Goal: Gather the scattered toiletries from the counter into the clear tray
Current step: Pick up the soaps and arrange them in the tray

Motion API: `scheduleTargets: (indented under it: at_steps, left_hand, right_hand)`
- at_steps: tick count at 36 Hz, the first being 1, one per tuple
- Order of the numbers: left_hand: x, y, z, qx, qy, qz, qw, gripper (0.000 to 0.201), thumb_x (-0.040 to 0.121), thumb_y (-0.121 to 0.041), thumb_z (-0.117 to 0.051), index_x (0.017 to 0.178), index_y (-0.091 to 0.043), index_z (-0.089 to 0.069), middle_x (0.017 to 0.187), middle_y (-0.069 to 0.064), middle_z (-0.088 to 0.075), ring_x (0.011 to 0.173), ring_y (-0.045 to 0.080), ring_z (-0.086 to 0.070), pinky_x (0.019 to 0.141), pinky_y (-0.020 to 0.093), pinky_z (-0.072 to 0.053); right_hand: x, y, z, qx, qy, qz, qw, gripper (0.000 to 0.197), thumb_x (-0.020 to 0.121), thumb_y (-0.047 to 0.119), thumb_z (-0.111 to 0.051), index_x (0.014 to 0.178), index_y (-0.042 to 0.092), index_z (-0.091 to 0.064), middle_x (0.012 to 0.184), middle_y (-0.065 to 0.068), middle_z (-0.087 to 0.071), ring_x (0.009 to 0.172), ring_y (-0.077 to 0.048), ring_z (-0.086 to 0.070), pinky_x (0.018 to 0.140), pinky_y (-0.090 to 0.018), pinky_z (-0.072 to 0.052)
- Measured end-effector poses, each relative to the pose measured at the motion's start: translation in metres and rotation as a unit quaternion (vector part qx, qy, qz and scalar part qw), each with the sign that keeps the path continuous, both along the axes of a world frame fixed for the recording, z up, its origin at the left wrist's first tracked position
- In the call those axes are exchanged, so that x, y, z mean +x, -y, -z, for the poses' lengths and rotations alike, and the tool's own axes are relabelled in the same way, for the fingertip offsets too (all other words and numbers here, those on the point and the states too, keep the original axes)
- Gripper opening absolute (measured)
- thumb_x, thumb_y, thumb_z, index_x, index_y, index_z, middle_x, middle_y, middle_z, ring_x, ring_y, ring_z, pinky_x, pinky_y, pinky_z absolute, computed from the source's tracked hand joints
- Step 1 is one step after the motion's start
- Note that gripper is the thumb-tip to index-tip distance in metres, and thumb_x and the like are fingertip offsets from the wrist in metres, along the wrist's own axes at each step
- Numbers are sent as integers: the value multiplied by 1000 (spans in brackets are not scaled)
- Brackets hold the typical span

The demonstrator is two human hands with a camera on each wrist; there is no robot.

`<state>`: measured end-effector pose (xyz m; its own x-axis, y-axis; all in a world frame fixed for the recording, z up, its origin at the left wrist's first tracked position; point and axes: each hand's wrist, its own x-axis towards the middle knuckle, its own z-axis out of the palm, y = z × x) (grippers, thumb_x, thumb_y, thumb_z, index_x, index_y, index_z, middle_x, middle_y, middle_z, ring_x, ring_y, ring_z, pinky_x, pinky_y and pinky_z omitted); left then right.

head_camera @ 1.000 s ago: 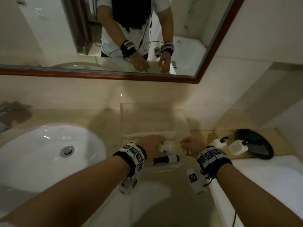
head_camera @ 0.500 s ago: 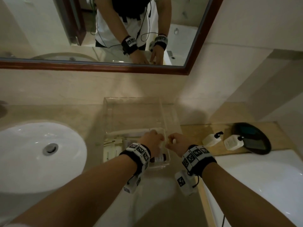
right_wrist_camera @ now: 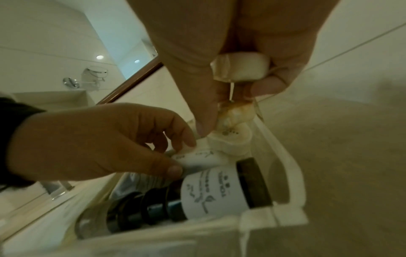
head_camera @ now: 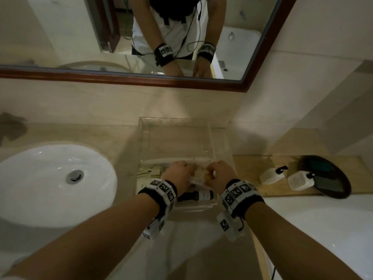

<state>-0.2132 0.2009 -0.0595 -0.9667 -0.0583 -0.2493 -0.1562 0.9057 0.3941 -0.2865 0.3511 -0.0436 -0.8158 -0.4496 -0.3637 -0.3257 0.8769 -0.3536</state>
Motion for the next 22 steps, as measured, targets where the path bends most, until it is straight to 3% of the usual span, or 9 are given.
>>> scheduleTargets:
  at_steps: [6, 11, 14, 19, 22]
  left_hand:
    - [4, 10, 2, -6, 14, -13, 1000, 28, 87, -34, -61, 112, -21, -58, 122, 4, -55, 115, 26, -50, 96, 33, -41]
    - [4, 13, 3, 5, 13, -21, 1000, 26, 87, -32, -61, 111, -21, -58, 120, 5, -56, 113, 24, -51, 94, 32, -41]
    - [3, 12, 2, 8, 15, -19, 1000, 29, 87, -32, -62, 112, -19, -58, 120, 5, -56, 112, 25, -51, 93, 32, -42]
    - [4, 13, 4, 12, 8, -13, 1000, 27, 88, -28, -60, 113, -18, -57, 119, 6, -57, 111, 25, -52, 90, 31, -42]
    - [5, 15, 3, 19, 6, -11, 1000, 27, 87, -27, -61, 112, -18, -58, 119, 6, -58, 110, 25, -53, 91, 34, -44]
  right_hand:
    - [9, 5, 1, -34, 5, -24, 999, 30, 85, 19, -62, 114, 12, -57, 117, -8, -52, 108, -26, -52, 93, -30, -44]
    - [16, 6, 4, -46, 15, -63, 997, 23, 78, 16, -68, 95, 15, -53, 109, -8, -56, 91, -20, -49, 79, -27, -42]
    - [16, 7, 4, -37, 30, -71, 996, 29, 76, 16, -71, 90, 19, -46, 107, -6, -53, 89, -18, -45, 76, -25, -37]
    - [19, 12, 2, -21, 66, -98, 993, 45, 74, 22, -78, 111, 13, -54, 119, -4, -48, 107, -23, -49, 85, -27, -39]
    - [22, 17, 5, -18, 65, -110, 992, 48, 76, 25, -77, 115, 12, -53, 123, -6, -47, 112, -24, -49, 89, -28, -40]
